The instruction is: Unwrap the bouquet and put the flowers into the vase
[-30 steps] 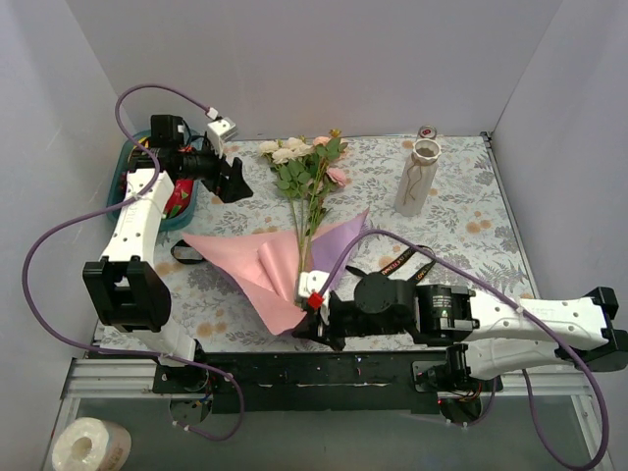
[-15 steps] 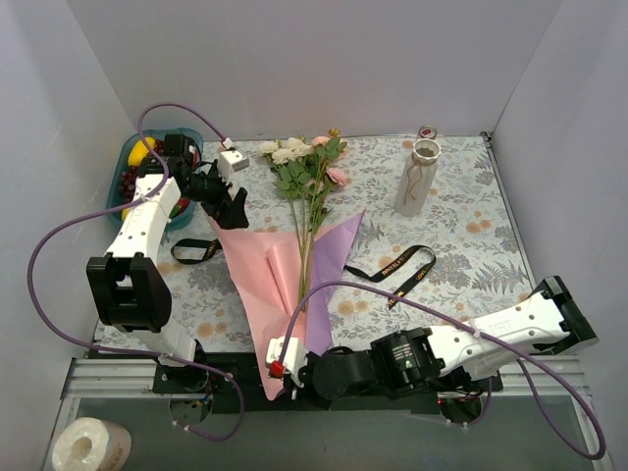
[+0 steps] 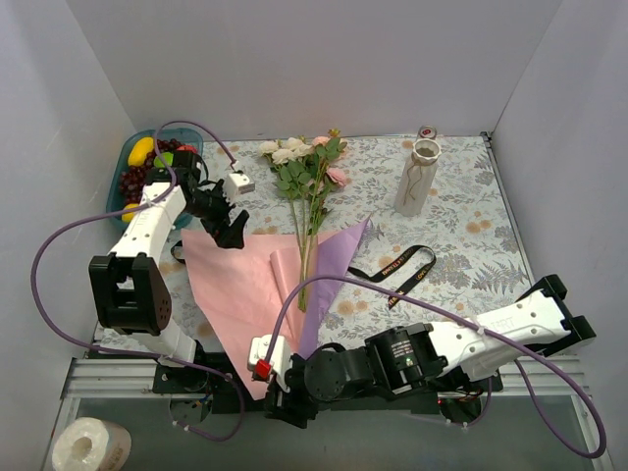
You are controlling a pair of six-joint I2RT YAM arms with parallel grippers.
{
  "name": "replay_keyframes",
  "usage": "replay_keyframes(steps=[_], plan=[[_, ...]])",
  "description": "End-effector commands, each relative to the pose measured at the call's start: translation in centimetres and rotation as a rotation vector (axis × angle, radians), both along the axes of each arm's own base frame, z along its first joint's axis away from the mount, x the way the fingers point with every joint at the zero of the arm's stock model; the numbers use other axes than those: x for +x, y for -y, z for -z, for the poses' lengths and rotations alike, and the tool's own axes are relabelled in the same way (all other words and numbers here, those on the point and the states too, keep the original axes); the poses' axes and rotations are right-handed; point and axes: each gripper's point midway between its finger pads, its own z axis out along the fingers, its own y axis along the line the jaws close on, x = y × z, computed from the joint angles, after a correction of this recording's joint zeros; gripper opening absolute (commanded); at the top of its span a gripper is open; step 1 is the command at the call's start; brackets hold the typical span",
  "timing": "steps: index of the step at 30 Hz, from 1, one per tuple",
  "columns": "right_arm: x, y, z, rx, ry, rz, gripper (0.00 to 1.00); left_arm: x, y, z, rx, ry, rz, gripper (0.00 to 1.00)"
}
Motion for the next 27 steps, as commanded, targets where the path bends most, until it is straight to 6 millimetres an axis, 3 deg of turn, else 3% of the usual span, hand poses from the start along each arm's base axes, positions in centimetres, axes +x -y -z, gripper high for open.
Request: replay_keyframes(steps=[1, 4, 7, 8, 10, 11, 14, 15, 17, 18, 19, 20, 21, 22, 23, 24, 27], plan=[[-1.3, 0.4, -1.7, 0.025, -0.043, -0.043, 0.55, -0.8, -1.0, 0.2, 0.067, 0.043, 0.033, 0.98], [-0.4, 1.6, -3.5, 0.062, -0.047, -0.01, 0.57, -1.4, -1.3, 1.1, 0.087, 0.029, 0.044, 0.98], [2.2, 3.3, -6.4, 0.134, -0.025, 0.089, 0.58, -1.5, -1.3, 1.2, 0.086, 0.037, 0.052, 0.98], [4.0, 4.3, -8.5, 0.197, -0.004, 0.159, 0.61, -1.6, -1.2, 1.2, 0.079, 0.036, 0.055, 0.98], [6.6, 5.5, -10.4, 0.265, 0.038, 0.263, 0.73, -1.9, -1.1, 1.0, 0.07, 0.035, 0.06, 0.98], [9.0, 6.9, -12.1, 0.323, 0.071, 0.362, 0.8, -2.2, -0.9, 0.8, 0.062, 0.039, 0.076, 0.98], [13.1, 8.6, -12.9, 0.37, 0.157, 0.515, 0.86, -3.5, -1.0, 0.1, 0.068, 0.068, 0.127, 0.98], [16.5, 8.9, -12.6, 0.35, 0.183, 0.611, 0.86, -3.9, -1.1, 0.0, 0.074, 0.078, 0.14, 0.98], [19.5, 8.6, -11.3, 0.296, 0.189, 0.653, 0.87, -4.7, -1.3, -0.7, 0.088, 0.127, 0.162, 0.98], [23.4, 9.3, -10.6, 0.263, 0.195, 0.762, 0.87, -4.8, -1.4, -1.1, 0.094, 0.155, 0.177, 0.98], [24.8, 9.1, -9.9, 0.242, 0.183, 0.783, 0.84, -5.2, -1.3, -1.9, 0.093, 0.187, 0.185, 0.98], [26.1, 8.1, -7.8, 0.17, 0.172, 0.789, 0.83, -5.4, -1.2, -2.3, 0.088, 0.203, 0.192, 0.98], [29.3, 8.8, -6.3, 0.12, 0.164, 0.865, 0.82, -6.0, -0.8, -2.8, 0.065, 0.206, 0.212, 0.98], [30.6, 8.6, -4.9, 0.077, 0.139, 0.883, 0.78, -6.4, -0.6, -3.8, 0.054, 0.231, 0.234, 0.98], [31.7, 7.3, -1.9, -0.01, 0.106, 0.864, 0.77, -7.5, -0.3, -4.0, 0.037, 0.212, 0.252, 0.98], [33.6, 7.3, -0.7, -0.04, 0.094, 0.883, 0.75, -8.0, 0.0, -4.4, 0.02, 0.218, 0.274, 0.98], [34.8, 5.1, 3.6, -0.138, 0.069, 0.819, 0.7, -9.9, 1.5, -5.5, -0.057, 0.226, 0.321, 0.98]])
